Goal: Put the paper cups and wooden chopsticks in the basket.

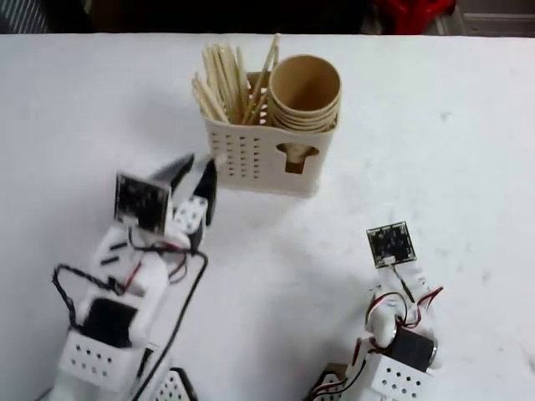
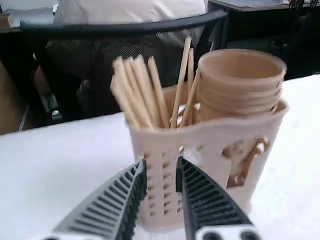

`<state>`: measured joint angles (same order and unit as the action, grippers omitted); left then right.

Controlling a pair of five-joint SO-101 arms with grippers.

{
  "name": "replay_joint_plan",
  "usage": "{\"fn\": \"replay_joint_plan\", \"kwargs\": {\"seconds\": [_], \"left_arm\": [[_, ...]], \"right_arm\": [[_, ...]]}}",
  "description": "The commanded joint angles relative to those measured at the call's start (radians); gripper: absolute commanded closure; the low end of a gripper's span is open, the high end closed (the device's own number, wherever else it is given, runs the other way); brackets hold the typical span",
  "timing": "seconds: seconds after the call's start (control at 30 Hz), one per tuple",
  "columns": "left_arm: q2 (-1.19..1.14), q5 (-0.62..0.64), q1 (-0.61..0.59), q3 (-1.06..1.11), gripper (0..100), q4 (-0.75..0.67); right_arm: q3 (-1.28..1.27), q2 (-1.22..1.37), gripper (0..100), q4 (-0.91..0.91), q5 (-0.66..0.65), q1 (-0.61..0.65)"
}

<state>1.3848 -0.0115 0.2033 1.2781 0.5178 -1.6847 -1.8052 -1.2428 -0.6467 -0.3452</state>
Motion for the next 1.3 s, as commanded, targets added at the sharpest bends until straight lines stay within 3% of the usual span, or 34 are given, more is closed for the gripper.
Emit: {"fn": "replay_joint_plan", "kwargs": {"seconds": [0.0, 0.07, 0.27, 0.53, 0.7, 1.27], "left_arm": [[0.251, 0.002, -0.068, 0.308, 88, -0.072], [0.357, 0.005, -0.120, 0.428, 88, -0.080], [0.438, 0.002, -0.288, 0.414, 88, 0.095], [0.421, 0.002, -0.424, 0.414, 88, 0.569], [0.421, 0.002, -0.452, 0.414, 88, 0.758], [0.423, 0.002, -0.450, 0.414, 88, 0.760]], "right_arm": [[-0.006, -0.002, 98.3, -0.004, -0.005, -0.004], [-0.006, -0.002, 98.3, -0.004, -0.005, -0.004], [-0.006, -0.002, 98.3, -0.004, -0.005, -0.004], [-0.006, -0.002, 98.3, -0.004, -0.005, -0.004], [-0.006, -0.002, 98.3, -0.004, -0.005, -0.004], [-0.006, -0.002, 98.3, -0.004, -0.005, -0.004]]}}
